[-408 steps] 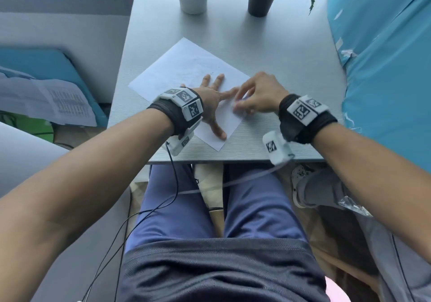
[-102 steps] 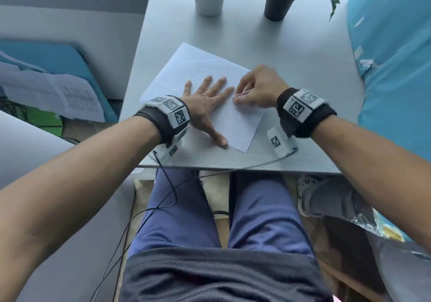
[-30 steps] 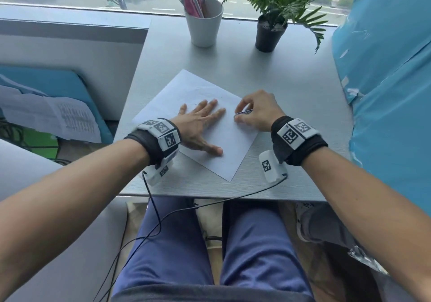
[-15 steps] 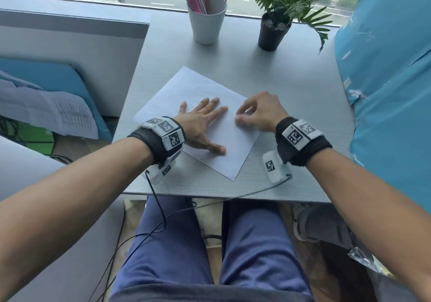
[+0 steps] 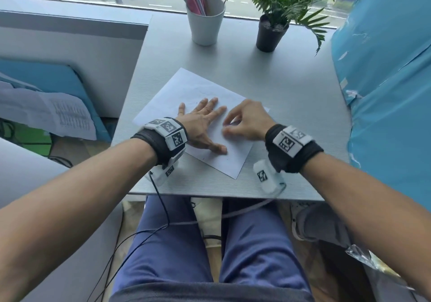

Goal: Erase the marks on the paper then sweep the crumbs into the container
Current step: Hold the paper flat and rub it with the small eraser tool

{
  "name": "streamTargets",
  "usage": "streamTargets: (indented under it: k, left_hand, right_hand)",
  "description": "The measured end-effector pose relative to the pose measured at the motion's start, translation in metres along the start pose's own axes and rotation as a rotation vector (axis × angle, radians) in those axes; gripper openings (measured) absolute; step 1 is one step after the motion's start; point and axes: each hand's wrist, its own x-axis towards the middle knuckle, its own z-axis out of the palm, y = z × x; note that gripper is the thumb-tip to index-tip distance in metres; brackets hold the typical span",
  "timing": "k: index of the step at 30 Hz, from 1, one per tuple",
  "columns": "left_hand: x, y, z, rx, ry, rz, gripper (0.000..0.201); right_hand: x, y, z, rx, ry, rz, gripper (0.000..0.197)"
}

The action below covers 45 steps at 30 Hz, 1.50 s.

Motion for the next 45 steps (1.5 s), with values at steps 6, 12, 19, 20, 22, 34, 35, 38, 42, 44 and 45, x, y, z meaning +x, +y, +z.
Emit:
streamTargets:
  k: [6,12,19,20,22,34,35,38,42,44,45]
  left_hand:
    - [-0.001,0.002,-0.002,0.003,-0.007,-0.014,0.131]
    - [-0.003,0.006,-0.001,0.003,-0.001,-0.044,0.129]
    - [-0.002,0.006,-0.001,-0.010,0.001,-0.039,0.129]
    - [-0.002,0.005,0.000,-0.010,-0.005,-0.039,0.129]
    - [-0.002,0.004,0.000,-0.004,-0.015,-0.032,0.131]
    - [-0.003,0.008,-0.001,0.001,-0.016,-0.043,0.128]
    - [-0.004,0.008,-0.001,0.000,-0.013,-0.048,0.128]
    - [-0.003,0.007,0.000,0.001,-0.028,-0.033,0.130]
    - [-0.003,0.006,0.000,0.002,-0.024,-0.041,0.129]
    - [-0.003,0.006,0.001,0.004,-0.022,-0.047,0.129]
    - [-0.003,0.006,0.001,0.003,-0.029,-0.041,0.130]
  right_hand:
    - [-0.002,-0.004,0.007,-0.033,0.021,-0.013,0.012]
    - [0.009,0.007,0.000,-0.029,0.147,0.103,0.013]
    - [0.018,0.014,-0.008,-0.023,0.162,0.154,0.013]
    - [0.014,0.009,-0.001,-0.032,0.130,0.118,0.012]
    - [0.004,-0.004,0.012,-0.036,0.025,-0.009,0.012]
    - [0.019,0.009,-0.008,0.018,0.109,0.118,0.015]
    - [0.021,0.010,-0.009,0.012,0.145,0.131,0.014]
    - [0.006,-0.004,0.009,-0.017,0.036,-0.008,0.012]
    - [0.019,0.009,-0.009,0.022,0.092,0.110,0.016]
    - [0.021,0.009,-0.008,0.005,0.146,0.129,0.014]
    - [0.017,0.004,-0.001,-0.007,0.107,0.081,0.013]
